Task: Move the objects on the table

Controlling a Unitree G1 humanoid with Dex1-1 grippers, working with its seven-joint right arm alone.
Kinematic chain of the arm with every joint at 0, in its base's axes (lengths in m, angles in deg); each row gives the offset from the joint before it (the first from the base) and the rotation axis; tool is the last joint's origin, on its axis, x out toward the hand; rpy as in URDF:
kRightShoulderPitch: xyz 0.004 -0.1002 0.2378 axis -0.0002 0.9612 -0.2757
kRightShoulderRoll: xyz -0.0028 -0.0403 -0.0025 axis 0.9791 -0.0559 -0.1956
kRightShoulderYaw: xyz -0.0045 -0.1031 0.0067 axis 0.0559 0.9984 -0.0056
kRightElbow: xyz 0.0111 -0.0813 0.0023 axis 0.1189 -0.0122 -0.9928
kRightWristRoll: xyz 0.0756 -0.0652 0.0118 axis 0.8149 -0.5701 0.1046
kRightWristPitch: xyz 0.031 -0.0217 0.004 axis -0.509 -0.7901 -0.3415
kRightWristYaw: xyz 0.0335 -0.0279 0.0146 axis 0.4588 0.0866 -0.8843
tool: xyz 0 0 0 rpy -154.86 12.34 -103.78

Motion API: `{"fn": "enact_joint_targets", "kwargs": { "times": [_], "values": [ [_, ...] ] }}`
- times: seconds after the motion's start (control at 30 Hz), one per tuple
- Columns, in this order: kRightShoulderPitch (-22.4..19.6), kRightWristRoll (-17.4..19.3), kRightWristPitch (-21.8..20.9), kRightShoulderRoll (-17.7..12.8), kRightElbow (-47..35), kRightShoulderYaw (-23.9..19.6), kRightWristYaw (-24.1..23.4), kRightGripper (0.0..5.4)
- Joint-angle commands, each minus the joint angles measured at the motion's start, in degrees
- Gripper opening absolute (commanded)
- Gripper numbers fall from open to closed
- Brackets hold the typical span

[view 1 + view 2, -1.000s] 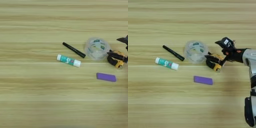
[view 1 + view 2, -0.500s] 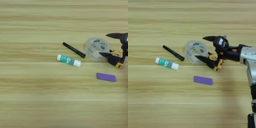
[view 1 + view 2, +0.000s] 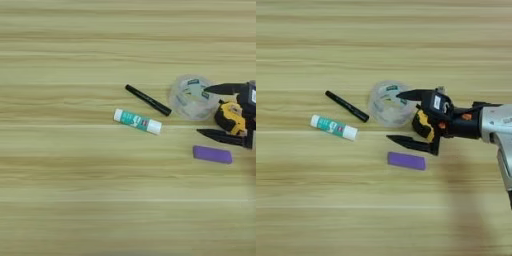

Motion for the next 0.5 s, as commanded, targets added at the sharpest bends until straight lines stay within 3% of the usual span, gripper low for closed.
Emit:
{"fn": "enact_joint_targets", "kwargs": {
  "times": [0.03, 0.2, 0.5],
  "values": [
    [-1.6, 0.6, 0.9, -3.9, -3.4, -0.8, -0.5, 5.39],
    [-1.0, -0.1, 0.9, -3.9, -2.6, 0.6, 0.8, 5.39],
    [-3.1, -2.0, 0.0, -3.3, 6.6, 3.4, 2.3, 5.39]
  ]
}}
